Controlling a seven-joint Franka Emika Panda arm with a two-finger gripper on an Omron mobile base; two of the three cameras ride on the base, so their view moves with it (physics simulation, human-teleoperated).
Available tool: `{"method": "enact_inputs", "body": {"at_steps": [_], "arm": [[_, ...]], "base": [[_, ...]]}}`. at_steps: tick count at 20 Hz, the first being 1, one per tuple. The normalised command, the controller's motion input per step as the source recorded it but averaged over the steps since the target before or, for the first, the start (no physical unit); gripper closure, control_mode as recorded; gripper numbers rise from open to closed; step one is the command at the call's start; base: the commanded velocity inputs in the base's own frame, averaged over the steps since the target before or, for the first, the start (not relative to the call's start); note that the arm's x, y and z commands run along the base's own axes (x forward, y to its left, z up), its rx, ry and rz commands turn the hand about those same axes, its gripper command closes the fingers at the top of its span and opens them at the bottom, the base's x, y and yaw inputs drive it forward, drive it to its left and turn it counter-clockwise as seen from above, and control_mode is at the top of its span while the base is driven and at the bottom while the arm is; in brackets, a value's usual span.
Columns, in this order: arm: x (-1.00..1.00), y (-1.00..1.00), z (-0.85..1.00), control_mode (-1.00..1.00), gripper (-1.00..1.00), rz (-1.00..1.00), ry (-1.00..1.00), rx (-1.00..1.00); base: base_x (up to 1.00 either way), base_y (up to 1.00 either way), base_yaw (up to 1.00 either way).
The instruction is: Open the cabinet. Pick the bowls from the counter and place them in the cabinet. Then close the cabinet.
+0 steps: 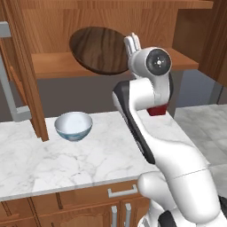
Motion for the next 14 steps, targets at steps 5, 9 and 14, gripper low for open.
{"method": "enact_inputs", "body": {"at_steps": [5,9,14], "arm": [[0.47,0.3,0.0,-1.0,1.0,0.0,0.0,0.0],[0.48,0.31,-0.03,-1.0,1.0,0.01,0.0,0.0],[0.42,0.27,-0.09,-1.0,1.0,0.0,0.0,-0.01]], "base": [[0.0,0.0,0.0],[0.0,0.0,0.0],[0.0,0.0,0.0]]}}
